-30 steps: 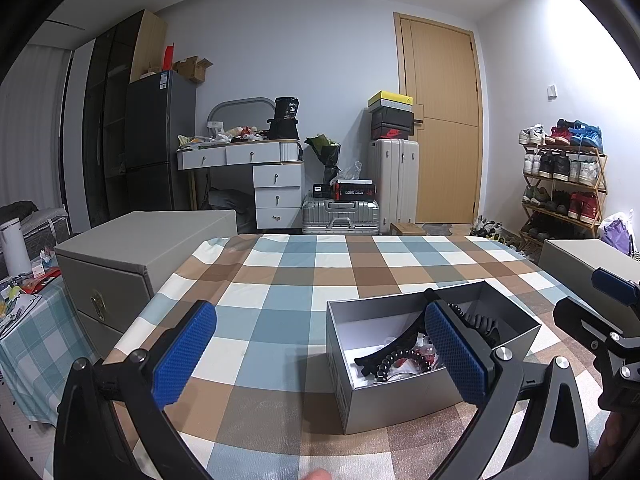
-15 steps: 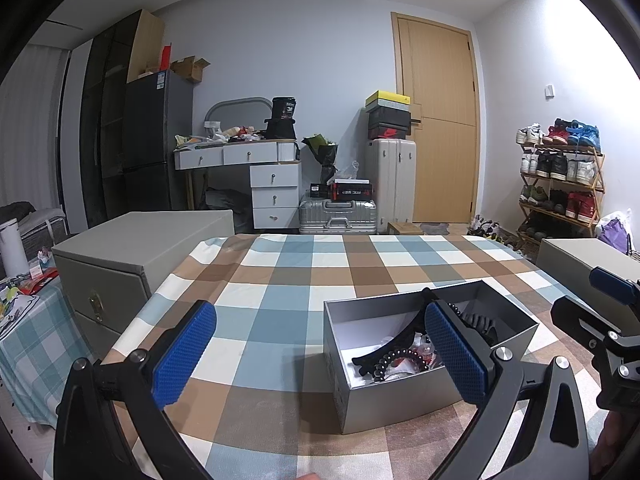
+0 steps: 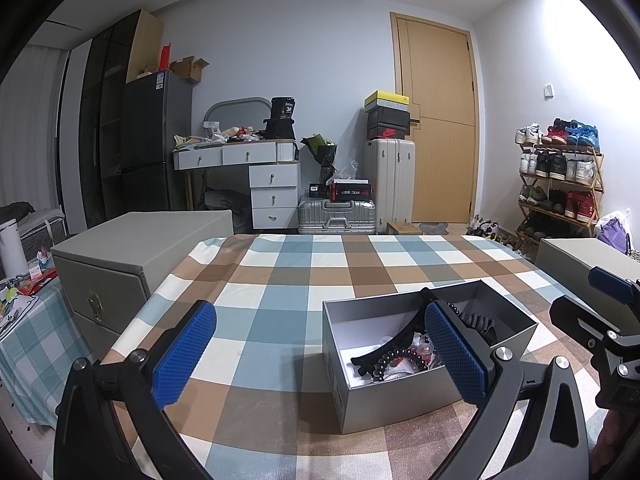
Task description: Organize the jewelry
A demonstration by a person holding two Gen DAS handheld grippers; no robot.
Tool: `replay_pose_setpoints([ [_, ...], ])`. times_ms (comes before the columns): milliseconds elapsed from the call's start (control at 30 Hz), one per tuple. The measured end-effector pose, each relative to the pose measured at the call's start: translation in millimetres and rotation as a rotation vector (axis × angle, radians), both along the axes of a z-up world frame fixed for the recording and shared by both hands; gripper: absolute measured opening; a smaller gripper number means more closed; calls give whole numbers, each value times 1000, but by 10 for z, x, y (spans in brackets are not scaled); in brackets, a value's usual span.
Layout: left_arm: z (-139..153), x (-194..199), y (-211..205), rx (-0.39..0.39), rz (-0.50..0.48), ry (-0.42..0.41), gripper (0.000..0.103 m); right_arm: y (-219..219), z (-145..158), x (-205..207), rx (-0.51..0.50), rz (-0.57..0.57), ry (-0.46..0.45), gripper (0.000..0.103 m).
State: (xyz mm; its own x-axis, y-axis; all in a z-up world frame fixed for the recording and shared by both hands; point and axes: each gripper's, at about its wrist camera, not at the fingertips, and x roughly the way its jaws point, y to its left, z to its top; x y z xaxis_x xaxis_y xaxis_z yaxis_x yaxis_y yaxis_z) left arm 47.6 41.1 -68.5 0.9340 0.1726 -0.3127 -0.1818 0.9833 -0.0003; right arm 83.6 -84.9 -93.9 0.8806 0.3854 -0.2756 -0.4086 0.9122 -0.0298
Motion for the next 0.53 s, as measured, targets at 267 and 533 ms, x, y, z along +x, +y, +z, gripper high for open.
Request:
replay_pose_setpoints([
  [267,0,-2,1,0,0,0,102,1,0,1,0,0,0,103],
  [533,-10,25,0,0,-3,0,102,-1,1,0,1,0,0,103],
])
